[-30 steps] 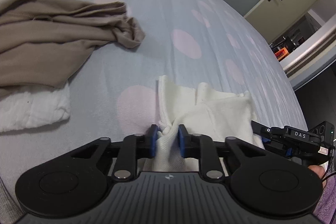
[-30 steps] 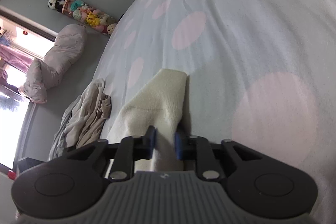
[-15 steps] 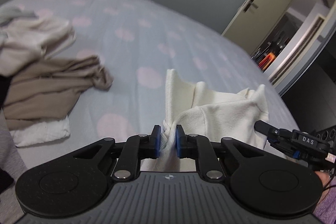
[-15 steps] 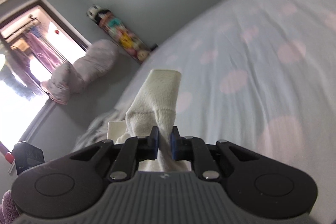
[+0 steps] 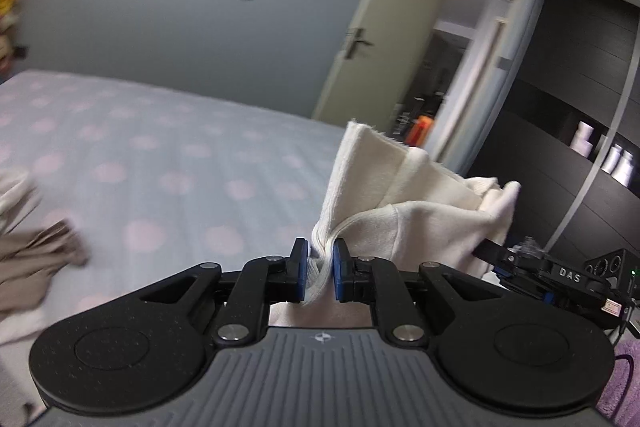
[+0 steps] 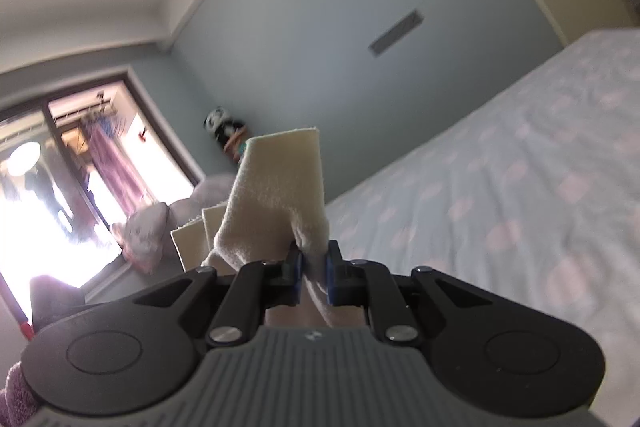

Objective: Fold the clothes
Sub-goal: 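Lift the folded sweater with both grippers and carry it toward the clothes stack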

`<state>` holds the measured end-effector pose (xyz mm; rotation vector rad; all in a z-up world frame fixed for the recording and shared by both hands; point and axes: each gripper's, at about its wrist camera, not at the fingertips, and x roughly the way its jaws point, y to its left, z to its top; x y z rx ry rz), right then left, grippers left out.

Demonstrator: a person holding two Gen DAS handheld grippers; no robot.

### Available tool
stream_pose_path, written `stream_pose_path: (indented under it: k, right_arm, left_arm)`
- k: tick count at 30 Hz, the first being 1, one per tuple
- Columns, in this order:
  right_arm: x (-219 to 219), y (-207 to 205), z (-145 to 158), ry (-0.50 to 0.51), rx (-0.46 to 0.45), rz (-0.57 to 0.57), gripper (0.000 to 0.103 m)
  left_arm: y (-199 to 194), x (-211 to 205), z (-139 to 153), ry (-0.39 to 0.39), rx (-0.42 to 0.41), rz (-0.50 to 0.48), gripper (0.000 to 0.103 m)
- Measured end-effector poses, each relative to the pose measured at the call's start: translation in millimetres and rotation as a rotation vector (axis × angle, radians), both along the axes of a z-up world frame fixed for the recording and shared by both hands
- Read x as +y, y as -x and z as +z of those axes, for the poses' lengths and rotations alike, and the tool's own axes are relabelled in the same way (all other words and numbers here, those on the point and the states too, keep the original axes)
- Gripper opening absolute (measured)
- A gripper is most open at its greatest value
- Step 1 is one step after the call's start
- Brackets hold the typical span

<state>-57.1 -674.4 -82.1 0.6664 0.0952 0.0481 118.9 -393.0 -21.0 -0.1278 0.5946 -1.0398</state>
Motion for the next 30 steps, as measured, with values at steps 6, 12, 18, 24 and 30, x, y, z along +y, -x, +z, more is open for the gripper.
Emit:
stream_pose_path:
  k: [6, 12, 18, 24, 30]
  right_arm:
    - [-45.2, 77.2, 29.7, 0.036, -0.043, -0.136, 0.013]
    - [-89.0, 157.1, 49.9, 0.076, -0.063, -0.301, 0.013]
    - [-135.7, 226.1, 65.4, 0.096, -0.048, -0.458, 0.013]
    - [-176.4, 280.3, 83.4, 0.152, 0.02, -0.567, 0.013]
    - [-213.3, 321.4, 98.8, 0.167, 0.119, -0.646, 0.013]
  left_arm:
    - [35.4, -74.2, 27.7, 0.023, -0.052, -0.161, 0.01]
    - [74.0, -163.5, 41.1, 0.019, -0.081, -0.321, 0.01]
    - [122.0, -249.9, 41.9, 0.005, -0.082, -0.474, 0.01]
    - [164.3, -314.9, 31.2, 0.005, -0.046, -0.607, 0.01]
    - [190.3, -359.2, 9.1, 0.027, 0.045, -0.726, 0.01]
